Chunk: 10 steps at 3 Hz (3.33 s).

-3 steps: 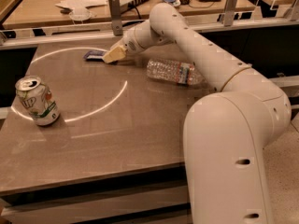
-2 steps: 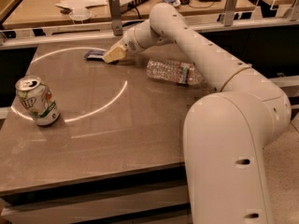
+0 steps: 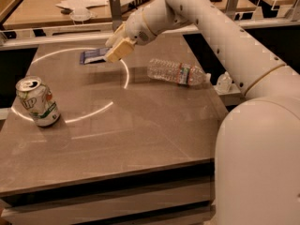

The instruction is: Move rxbar blueberry near 7up can

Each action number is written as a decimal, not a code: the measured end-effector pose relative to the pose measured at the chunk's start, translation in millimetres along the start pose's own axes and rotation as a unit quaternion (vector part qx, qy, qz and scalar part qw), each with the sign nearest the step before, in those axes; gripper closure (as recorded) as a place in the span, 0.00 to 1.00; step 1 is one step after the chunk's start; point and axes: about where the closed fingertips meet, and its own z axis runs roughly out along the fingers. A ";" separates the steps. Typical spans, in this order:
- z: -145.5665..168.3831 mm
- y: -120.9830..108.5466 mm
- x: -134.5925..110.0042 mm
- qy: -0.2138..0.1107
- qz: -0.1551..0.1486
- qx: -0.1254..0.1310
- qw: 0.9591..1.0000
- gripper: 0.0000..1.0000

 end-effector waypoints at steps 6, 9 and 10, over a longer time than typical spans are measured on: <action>65.9 161.4 -29.0 -0.034 -0.014 -0.136 0.990 0.74; 78.6 186.9 -25.6 -0.025 -0.009 -0.164 0.986 0.01; 71.1 174.5 -28.9 -0.042 -0.002 -0.128 0.991 0.00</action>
Offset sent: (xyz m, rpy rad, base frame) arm -0.0076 0.0002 -0.0100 -0.0234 0.0048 0.0562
